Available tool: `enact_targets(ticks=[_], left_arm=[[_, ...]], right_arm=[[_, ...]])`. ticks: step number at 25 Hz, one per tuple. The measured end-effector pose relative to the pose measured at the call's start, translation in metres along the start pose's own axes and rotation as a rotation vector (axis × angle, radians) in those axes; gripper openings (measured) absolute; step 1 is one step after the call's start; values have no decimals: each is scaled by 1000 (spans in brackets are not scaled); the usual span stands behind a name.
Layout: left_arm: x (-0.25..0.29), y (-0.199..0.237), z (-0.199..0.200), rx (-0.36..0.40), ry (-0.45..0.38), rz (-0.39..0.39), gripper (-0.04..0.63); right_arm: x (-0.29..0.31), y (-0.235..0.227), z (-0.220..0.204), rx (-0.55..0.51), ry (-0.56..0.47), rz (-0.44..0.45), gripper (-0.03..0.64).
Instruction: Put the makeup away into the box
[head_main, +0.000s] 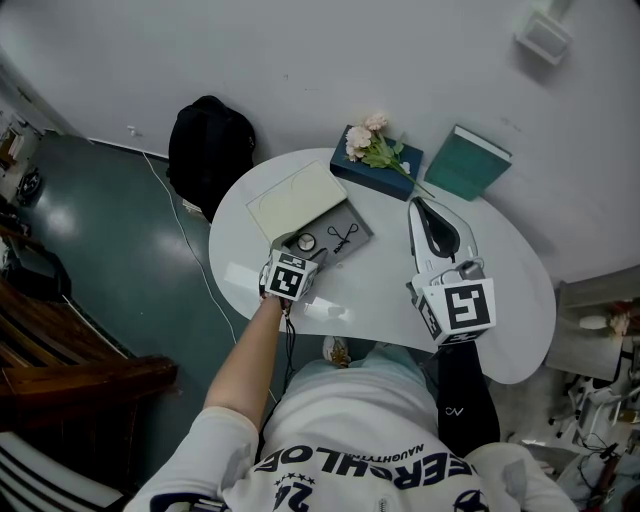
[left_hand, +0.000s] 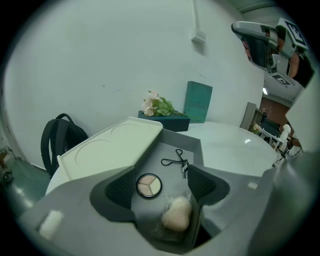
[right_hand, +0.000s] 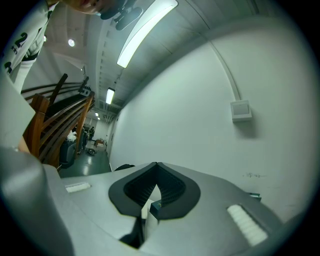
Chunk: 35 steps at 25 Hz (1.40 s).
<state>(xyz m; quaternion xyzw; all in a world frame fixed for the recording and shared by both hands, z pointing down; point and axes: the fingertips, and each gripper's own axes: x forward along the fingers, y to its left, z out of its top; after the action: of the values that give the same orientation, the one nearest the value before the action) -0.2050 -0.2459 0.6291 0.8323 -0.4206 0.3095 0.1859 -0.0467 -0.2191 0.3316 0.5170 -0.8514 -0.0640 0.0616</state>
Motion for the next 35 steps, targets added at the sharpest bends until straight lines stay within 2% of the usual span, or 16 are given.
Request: enact_targets(ticks=[10,13,16,20,23,30,35], left_arm=[[0,0,0,2,3,3,330],[-4,-3,9,9,-24,-2,331],[-20,-6,41,72,-108,22,330],[-60,-13,104,149,-265,48,330],[-93,-20,142,163,-361,50,330],[-155,-35,203,223,-527,80,327],[-181,-43,231,212,-624,69,313]], right_arm=[[0,-2,-4,10,11,-9,31],[0,-6,-4,14,10,-23,31],[1,-7,-6,20,18,-19,31],[3,-8,-5,22,13,-15,31],[5,-7,-5,23,14,-10,31],[10,-8,0,18,7,-2,31],[12,-8,4,7,3,5,31]])
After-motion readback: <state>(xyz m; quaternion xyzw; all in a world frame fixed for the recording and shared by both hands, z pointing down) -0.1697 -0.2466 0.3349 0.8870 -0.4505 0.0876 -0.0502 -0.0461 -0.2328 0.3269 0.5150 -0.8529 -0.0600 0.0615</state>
